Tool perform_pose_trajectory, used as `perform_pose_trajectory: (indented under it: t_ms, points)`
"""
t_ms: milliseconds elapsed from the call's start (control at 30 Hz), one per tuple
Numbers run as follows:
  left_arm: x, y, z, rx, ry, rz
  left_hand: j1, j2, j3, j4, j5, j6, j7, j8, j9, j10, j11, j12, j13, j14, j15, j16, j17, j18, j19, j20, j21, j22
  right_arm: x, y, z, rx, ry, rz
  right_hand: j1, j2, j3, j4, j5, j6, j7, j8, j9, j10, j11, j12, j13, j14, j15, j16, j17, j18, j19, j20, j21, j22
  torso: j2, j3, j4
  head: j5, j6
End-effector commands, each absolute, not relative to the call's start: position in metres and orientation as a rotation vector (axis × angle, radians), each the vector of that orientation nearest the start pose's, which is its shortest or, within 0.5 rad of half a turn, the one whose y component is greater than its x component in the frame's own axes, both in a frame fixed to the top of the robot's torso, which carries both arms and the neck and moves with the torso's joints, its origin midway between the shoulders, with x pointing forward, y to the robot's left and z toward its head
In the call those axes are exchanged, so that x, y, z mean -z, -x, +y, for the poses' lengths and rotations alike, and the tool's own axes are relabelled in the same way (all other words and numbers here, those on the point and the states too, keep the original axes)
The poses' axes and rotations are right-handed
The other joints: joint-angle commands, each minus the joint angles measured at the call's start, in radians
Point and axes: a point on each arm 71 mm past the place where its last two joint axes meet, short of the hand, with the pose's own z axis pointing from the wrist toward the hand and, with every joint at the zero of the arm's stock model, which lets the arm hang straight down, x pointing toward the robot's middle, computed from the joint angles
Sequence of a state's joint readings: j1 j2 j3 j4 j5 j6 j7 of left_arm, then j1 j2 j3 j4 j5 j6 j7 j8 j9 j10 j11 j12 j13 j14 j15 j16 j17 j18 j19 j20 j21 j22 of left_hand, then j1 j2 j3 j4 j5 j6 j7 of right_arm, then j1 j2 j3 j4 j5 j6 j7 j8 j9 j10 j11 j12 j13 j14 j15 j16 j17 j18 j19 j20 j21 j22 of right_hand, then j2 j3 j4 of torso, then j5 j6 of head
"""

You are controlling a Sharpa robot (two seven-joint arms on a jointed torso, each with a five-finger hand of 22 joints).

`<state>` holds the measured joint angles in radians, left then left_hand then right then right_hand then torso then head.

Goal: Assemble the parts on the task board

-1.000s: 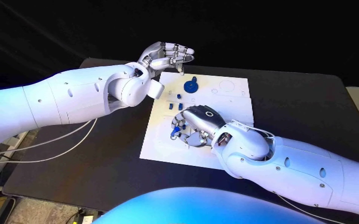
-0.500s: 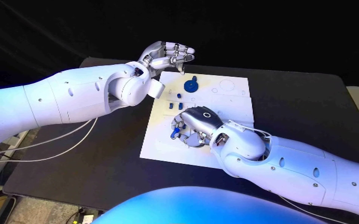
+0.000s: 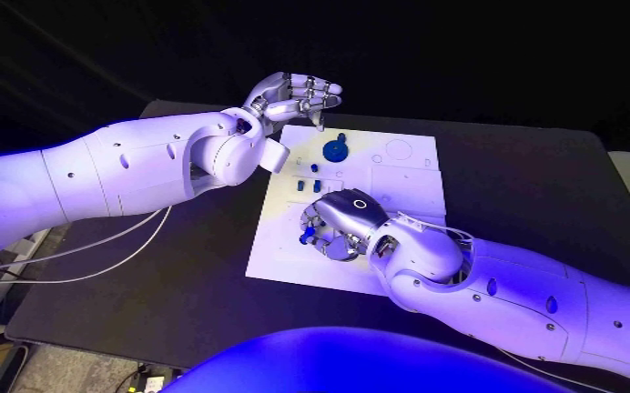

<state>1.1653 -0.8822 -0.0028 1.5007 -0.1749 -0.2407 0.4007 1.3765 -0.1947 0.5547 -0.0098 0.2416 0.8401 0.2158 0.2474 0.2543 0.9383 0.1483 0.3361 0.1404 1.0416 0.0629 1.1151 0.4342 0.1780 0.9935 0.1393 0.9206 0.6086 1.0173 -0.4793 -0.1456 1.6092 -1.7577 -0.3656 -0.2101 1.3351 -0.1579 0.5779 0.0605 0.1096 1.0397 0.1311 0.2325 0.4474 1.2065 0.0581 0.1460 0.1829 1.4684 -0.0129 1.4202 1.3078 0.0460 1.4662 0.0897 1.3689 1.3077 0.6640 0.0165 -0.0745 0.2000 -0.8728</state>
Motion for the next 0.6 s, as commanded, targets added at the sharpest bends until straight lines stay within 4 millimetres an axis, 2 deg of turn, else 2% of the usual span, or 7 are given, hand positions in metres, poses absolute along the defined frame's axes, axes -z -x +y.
perform_pose_trajectory:
  t_ms: [33, 133, 200, 333, 433, 600]
  points:
    - [0.1777, -0.4891, 0.2271, 1.553, 0.927, 1.455, 0.002, 0.008, 0.001, -0.005, 0.004, -0.004, 0.003, -0.003, -0.001, -0.007, 0.001, 0.006, -0.001, -0.009, 0.000, 0.004, -0.001, 0.007, 0.002, 0.007, -0.004, -0.001, 0.2677, -0.3648, -0.0002, -0.913, 0.574, 1.682, 0.002, 0.003, 0.006, -0.001, 0.005, 0.006, -0.003, 0.005, 0.002, 0.004, 0.004, 0.003, 0.000, 0.050, -0.005, 0.005, 0.008, -0.003, 0.047, -0.009, 0.000, 0.158, 0.000, -0.0007, 0.0000, 0.000, 0.000]
    - [0.1776, -0.4890, 0.2270, 1.553, 0.927, 1.456, 0.002, 0.008, 0.001, -0.005, 0.004, -0.004, 0.003, -0.003, -0.001, -0.007, 0.001, 0.006, -0.001, -0.009, 0.000, 0.004, -0.001, 0.007, 0.002, 0.007, -0.004, -0.001, 0.2678, -0.3649, 0.0003, -0.911, 0.574, 1.681, -0.004, -0.002, 0.005, 0.000, 0.003, -0.003, 0.001, 0.002, 0.001, -0.002, 0.007, -0.001, 0.000, 0.050, -0.003, 0.003, 0.006, -0.002, 0.046, -0.008, -0.005, 0.156, 0.000, -0.0005, 0.0000, -0.001, 0.000]
    - [0.1776, -0.4890, 0.2270, 1.553, 0.927, 1.456, 0.002, 0.008, 0.001, -0.005, 0.004, -0.004, 0.003, -0.003, -0.001, -0.007, 0.001, 0.006, -0.001, -0.009, 0.000, 0.004, -0.001, 0.007, 0.002, 0.007, -0.004, -0.001, 0.2677, -0.3648, 0.0009, -0.915, 0.573, 1.679, -0.014, -0.011, 0.006, 0.004, 0.001, -0.033, 0.013, -0.015, -0.006, -0.013, 0.015, -0.007, 0.000, 0.049, 0.003, 0.003, 0.005, -0.002, 0.044, -0.004, -0.007, 0.155, 0.000, -0.0003, 0.0001, -0.001, 0.000]
    - [0.1776, -0.4890, 0.2271, 1.553, 0.927, 1.456, 0.002, 0.008, 0.001, -0.005, 0.004, -0.004, 0.003, -0.003, -0.001, -0.007, 0.001, 0.006, -0.001, -0.009, 0.000, 0.004, -0.001, 0.007, 0.002, 0.007, -0.004, -0.001, 0.2670, -0.3646, 0.0018, -0.924, 0.566, 1.670, -0.045, -0.045, -0.005, 0.019, 0.006, -0.090, 0.026, -0.052, -0.022, -0.041, 0.029, -0.019, 0.000, 0.047, 0.015, 0.002, 0.001, 0.000, 0.041, 0.005, -0.018, 0.151, 0.000, 0.0004, 0.0000, -0.001, 0.000]
    - [0.1777, -0.4890, 0.2271, 1.553, 0.927, 1.457, 0.002, 0.008, 0.001, -0.005, 0.004, -0.004, 0.003, -0.003, -0.001, -0.007, 0.001, 0.006, -0.001, -0.009, 0.000, 0.004, -0.001, 0.007, 0.002, 0.007, -0.004, -0.001, 0.2656, -0.3644, 0.0022, -0.934, 0.553, 1.654, -0.056, -0.062, -0.017, 0.027, -0.003, -0.126, 0.023, -0.074, -0.032, -0.050, 0.028, -0.020, 0.002, 0.046, 0.016, 0.002, 0.000, 0.001, 0.040, 0.009, -0.021, 0.150, 0.000, 0.0002, -0.0004, 0.000, 0.000]
    - [0.1777, -0.4890, 0.2272, 1.553, 0.927, 1.458, 0.002, 0.008, 0.001, -0.005, 0.004, -0.004, 0.003, -0.003, -0.001, -0.007, 0.001, 0.006, -0.001, -0.009, 0.000, 0.004, -0.001, 0.007, 0.002, 0.007, -0.004, -0.001, 0.2642, -0.3645, 0.0018, -0.942, 0.537, 1.638, -0.056, -0.067, -0.022, 0.029, -0.004, -0.146, 0.022, -0.085, -0.037, -0.051, 0.024, -0.017, 0.004, 0.046, 0.012, 0.002, 0.000, 0.001, 0.040, 0.008, -0.021, 0.150, 0.000, 0.0010, -0.0002, 0.000, 0.000]
